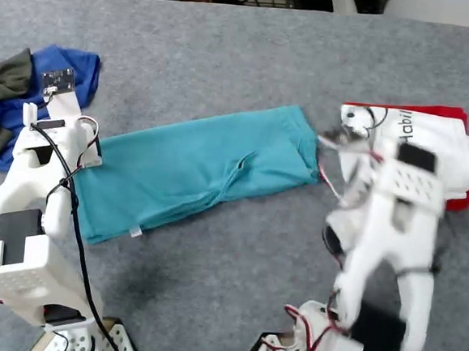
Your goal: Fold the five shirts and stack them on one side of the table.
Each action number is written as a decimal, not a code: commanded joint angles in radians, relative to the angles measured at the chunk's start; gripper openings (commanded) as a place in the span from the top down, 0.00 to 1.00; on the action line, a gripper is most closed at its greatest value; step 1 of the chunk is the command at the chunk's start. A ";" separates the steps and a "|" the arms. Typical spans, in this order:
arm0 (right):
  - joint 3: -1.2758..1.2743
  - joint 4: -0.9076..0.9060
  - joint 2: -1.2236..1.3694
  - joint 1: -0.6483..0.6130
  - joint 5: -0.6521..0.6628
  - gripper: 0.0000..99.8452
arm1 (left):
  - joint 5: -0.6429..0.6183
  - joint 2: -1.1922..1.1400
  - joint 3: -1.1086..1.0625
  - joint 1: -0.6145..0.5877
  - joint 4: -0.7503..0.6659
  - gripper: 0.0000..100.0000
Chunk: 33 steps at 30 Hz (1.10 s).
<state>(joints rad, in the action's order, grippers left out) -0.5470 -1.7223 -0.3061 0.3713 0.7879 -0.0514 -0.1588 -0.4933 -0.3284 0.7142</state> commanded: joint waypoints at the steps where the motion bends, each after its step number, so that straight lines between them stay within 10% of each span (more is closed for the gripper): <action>1: -0.203 0.095 -0.189 0.158 0.178 0.93 | -0.003 0.015 -0.008 -0.030 0.000 0.97; 9: -0.585 0.322 -0.466 0.239 0.256 0.93 | -0.003 0.017 -0.018 -0.028 -0.002 0.97; 33: -0.624 0.453 -0.400 0.141 0.138 0.93 | -0.003 0.017 -0.018 -0.030 0.000 0.97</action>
<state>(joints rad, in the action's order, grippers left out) -1.1699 -1.2804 -0.7096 0.5232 0.9337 -0.0499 -0.1557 -0.5056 -0.3284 0.7066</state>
